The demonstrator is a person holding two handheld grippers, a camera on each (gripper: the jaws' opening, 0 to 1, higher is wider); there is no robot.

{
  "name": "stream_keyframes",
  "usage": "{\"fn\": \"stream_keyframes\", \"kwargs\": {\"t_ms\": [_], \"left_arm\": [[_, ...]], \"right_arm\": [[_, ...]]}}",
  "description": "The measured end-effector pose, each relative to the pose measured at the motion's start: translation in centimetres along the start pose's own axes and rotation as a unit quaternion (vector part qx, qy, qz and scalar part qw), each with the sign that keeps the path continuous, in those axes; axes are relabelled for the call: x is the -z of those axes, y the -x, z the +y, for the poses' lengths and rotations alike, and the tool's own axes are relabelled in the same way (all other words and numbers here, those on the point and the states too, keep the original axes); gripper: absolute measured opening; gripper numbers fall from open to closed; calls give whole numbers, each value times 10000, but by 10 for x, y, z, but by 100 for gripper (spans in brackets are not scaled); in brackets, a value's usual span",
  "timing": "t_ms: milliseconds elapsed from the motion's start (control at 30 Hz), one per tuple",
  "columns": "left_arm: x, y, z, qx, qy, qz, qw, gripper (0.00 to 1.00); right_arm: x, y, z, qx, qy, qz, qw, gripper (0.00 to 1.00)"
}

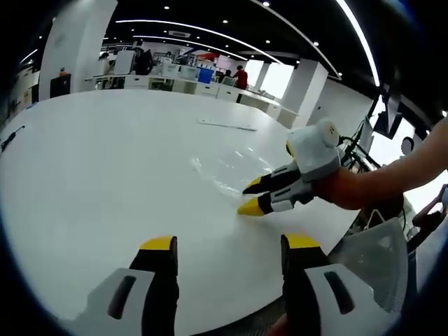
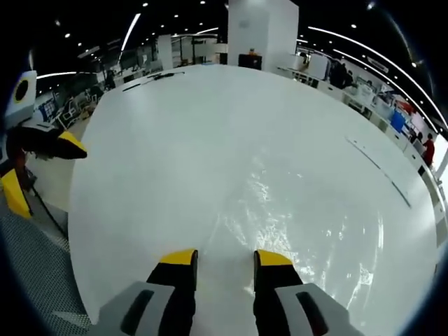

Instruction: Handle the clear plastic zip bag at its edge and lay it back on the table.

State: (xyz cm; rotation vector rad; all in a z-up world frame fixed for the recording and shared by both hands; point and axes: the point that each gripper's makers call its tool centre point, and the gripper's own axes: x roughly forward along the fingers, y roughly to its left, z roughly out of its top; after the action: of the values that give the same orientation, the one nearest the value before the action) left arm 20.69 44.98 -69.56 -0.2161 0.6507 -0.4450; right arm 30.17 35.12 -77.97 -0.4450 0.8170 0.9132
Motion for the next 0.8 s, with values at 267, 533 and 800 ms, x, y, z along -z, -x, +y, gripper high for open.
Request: {"fn": "stream_keyframes", "kwargs": {"t_ms": [267,533,800], "left_arm": [[0,0,0,2,10,5,10000,59],[0,-1,1,-4,-37,27,10000,58],[0,-1,2,-48,-93,38,9999,58]], "right_arm": [[2,2,-5,8,65,49,10000,12],[3,3,-6,1,121,90,9999,0],[2,7,1,-86,259,89,9996,0]]}}
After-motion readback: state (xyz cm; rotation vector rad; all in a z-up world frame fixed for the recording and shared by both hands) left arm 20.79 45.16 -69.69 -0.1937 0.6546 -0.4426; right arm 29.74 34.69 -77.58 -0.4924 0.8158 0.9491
